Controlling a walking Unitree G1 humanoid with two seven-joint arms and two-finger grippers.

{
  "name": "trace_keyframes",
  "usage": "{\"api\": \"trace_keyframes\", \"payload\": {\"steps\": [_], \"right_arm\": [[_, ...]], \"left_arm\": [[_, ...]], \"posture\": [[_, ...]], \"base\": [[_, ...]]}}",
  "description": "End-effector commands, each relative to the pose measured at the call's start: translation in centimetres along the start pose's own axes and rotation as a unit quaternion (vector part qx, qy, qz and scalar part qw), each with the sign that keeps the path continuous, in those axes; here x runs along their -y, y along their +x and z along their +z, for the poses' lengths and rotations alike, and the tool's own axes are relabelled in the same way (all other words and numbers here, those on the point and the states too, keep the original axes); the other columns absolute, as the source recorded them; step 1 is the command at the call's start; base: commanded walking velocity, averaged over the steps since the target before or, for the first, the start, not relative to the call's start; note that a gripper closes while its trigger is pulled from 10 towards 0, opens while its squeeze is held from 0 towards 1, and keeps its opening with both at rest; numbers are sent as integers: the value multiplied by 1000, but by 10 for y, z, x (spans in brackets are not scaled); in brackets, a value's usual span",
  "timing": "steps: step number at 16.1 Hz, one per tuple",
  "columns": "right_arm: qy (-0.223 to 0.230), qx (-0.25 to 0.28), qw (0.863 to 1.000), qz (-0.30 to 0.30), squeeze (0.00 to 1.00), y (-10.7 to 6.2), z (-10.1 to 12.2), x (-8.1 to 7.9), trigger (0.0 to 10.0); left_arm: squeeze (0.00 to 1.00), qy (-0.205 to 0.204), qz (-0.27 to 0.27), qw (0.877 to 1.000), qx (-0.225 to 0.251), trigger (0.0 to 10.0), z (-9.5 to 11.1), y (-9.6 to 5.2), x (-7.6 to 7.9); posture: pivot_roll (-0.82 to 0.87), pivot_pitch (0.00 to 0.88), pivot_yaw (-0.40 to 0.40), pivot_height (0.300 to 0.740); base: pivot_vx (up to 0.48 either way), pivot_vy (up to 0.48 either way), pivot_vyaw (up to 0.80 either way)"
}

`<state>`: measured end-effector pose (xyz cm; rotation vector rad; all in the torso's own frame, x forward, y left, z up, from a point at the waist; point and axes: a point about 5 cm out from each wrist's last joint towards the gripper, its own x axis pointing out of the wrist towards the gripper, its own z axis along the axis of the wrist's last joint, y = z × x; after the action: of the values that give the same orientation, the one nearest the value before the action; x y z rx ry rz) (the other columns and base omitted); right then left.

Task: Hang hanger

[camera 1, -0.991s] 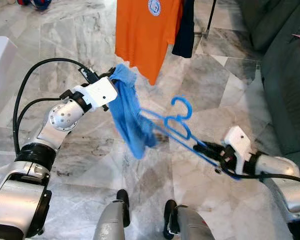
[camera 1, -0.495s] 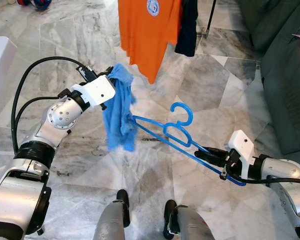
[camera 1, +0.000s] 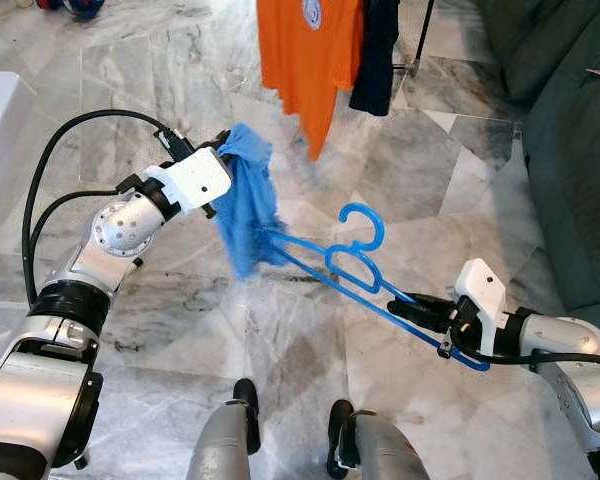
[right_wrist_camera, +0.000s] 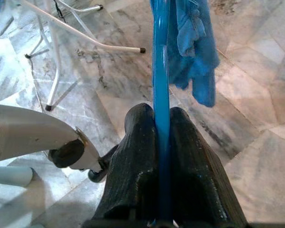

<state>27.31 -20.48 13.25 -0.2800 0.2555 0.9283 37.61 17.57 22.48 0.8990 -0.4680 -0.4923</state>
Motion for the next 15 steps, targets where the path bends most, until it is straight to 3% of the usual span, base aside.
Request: {"api": "trace_keyframes", "payload": {"steps": [1, 5, 7, 12, 15], "right_arm": [[-4, -1, 1000, 2, 0, -6, 0, -1, 10000], [-35, 31, 996, -75, 0, -16, 14, 20, 10000], [-45, 55, 993, -93, 0, -15, 21, 22, 10000], [-47, 71, 990, -111, 0, -8, 22, 26, 10000], [-26, 69, 995, -66, 0, 10, 15, 13, 10000]], "left_arm": [[0, 10, 6, 1000, -15, 10000, -6, -6, -4], [0, 7, 28, 998, -59, 10000, -20, -12, -5], [0, 8, 29, 997, -74, 10000, -23, -12, -4], [0, -3, 29, 999, -42, 10000, -13, -5, -7], [0, -27, 0, 999, 17, 10000, 2, 1, -6]], "posture": [[59, 352, 25, 740], [48, 350, 26, 740], [46, 349, 24, 740], [57, 350, 24, 740], [65, 345, 22, 740]], "base": [[0, 0, 0], [0, 0, 0], [0, 0, 0], [0, 0, 0], [0, 0, 0]]}}
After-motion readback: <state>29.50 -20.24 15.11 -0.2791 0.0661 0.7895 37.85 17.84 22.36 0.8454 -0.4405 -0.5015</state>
